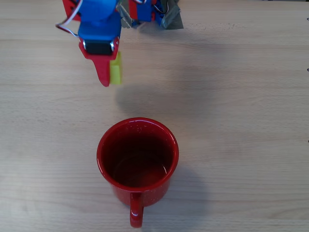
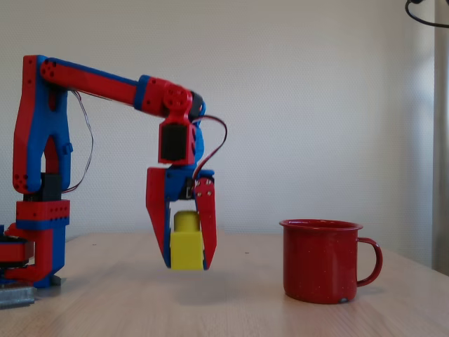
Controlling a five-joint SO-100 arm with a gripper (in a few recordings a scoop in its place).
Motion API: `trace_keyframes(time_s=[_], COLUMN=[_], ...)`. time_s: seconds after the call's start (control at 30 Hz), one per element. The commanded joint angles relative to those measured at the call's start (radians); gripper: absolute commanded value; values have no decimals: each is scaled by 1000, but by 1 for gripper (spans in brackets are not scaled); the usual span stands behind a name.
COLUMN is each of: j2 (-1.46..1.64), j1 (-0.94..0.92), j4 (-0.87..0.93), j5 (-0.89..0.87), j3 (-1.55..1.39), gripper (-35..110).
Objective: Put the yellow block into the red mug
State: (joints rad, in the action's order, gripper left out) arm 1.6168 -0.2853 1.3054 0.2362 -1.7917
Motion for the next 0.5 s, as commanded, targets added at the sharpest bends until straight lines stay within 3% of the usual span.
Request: trace_keyframes(time_s=[0.0, 0.23, 0.47], j2=[87, 41, 41], j1=[14, 58, 118], j4=[95, 291, 354], j5=[-14, -55, -110], j3=[166, 495, 683], gripper=[0, 0, 0])
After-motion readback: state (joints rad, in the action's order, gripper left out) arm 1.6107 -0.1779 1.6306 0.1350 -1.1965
